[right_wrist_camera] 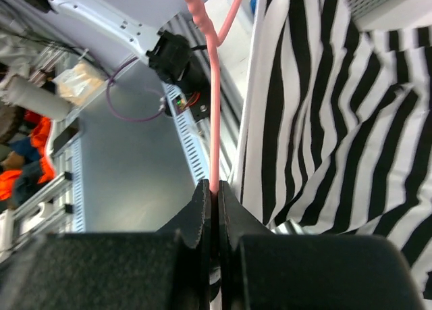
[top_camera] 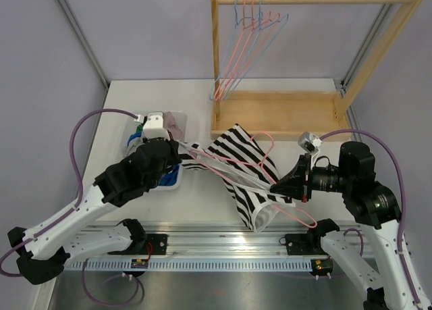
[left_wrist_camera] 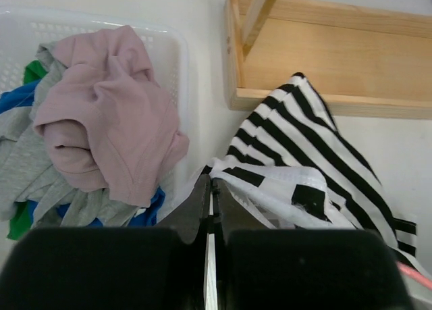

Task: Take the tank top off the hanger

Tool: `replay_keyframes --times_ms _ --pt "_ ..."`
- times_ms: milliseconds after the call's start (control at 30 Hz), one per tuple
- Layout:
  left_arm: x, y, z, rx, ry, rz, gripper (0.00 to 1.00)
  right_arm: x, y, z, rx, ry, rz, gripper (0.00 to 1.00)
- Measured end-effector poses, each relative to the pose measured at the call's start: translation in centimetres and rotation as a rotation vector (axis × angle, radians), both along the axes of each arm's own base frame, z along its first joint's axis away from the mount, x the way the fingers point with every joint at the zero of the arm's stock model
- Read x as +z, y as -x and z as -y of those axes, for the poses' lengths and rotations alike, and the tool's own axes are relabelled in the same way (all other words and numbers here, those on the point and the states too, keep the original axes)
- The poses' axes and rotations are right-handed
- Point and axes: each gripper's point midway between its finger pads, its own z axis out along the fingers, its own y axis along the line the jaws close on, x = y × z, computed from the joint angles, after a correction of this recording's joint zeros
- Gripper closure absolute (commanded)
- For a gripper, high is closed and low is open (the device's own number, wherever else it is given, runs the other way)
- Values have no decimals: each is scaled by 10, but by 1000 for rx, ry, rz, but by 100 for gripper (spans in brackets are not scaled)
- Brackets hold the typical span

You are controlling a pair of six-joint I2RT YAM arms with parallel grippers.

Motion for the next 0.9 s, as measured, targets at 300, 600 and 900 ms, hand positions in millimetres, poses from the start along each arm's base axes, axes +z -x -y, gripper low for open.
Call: replay_keyframes --times_ms 300,600,900 --pt "6 18 44 -283 144 7 100 34 11 5 -54 -117 279 100" --pt "-24 86 118 -818 272 1 100 75 -59 23 -441 -502 521 100" --pt "-45 96 133 -875 208 -54 100 135 -95 93 -911 -666 634 100"
